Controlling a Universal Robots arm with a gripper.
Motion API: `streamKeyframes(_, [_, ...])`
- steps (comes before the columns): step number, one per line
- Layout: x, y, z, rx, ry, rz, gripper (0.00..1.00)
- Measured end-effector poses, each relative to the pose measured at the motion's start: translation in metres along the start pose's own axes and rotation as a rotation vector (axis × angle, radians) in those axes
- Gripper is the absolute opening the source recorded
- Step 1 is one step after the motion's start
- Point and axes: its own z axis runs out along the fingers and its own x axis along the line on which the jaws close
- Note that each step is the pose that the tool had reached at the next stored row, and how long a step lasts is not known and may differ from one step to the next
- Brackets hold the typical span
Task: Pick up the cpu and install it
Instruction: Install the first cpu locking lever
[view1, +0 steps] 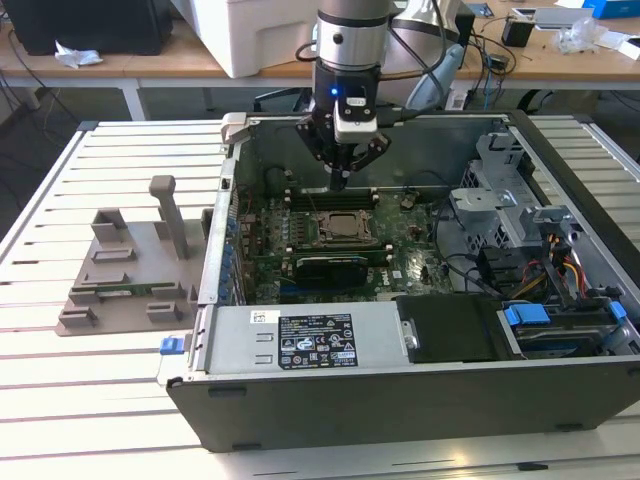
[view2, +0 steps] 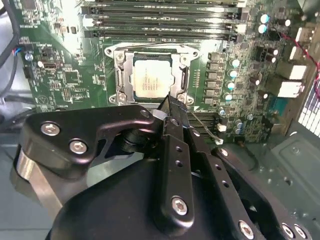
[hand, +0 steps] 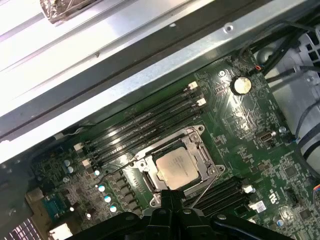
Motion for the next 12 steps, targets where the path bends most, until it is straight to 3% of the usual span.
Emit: streamKeyframes(12, [0.0000,0.0000,0.0000,0.0002,-0.0096,-0.206,0.11])
